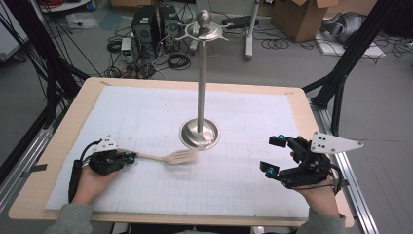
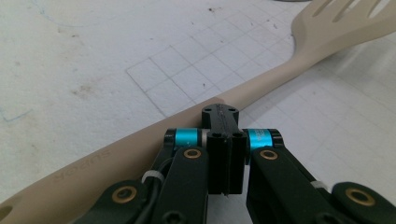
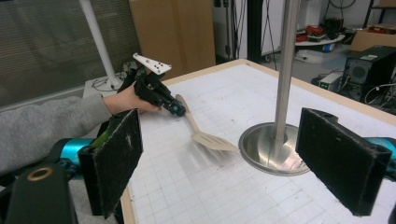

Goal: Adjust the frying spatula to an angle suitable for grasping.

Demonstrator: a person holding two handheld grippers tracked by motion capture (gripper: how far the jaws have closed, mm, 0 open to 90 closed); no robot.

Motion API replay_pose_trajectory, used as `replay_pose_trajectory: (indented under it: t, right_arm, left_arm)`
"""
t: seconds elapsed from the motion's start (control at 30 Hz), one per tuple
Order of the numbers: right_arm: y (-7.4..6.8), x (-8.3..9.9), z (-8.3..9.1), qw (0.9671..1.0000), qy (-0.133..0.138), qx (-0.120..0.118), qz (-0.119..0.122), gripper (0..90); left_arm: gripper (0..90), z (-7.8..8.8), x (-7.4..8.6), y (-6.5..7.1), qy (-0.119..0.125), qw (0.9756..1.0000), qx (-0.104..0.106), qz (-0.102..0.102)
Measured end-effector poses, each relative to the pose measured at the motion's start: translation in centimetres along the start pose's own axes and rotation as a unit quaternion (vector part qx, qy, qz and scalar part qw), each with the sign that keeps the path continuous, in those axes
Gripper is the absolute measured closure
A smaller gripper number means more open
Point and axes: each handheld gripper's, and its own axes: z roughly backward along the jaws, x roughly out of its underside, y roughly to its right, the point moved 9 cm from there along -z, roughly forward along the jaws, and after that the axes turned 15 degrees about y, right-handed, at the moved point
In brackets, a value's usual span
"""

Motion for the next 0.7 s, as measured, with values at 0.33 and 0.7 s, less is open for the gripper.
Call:
replay_pose_trajectory:
  t: [0.33,0.7]
  right_arm:
    - [0.0,0.0,0.2,1.0000,-0.002,0.005,0.002,13.7]
    - [0.0,0.2,0.3,1.0000,-0.004,0.008,-0.002,13.7]
  left_arm:
    - [89.8,-0.5,-1.9,1.2,0.031,0.9995,0.003,0.004]
    - [89.8,-3.5,-3.3,3.0,0.037,0.9991,0.011,0.020]
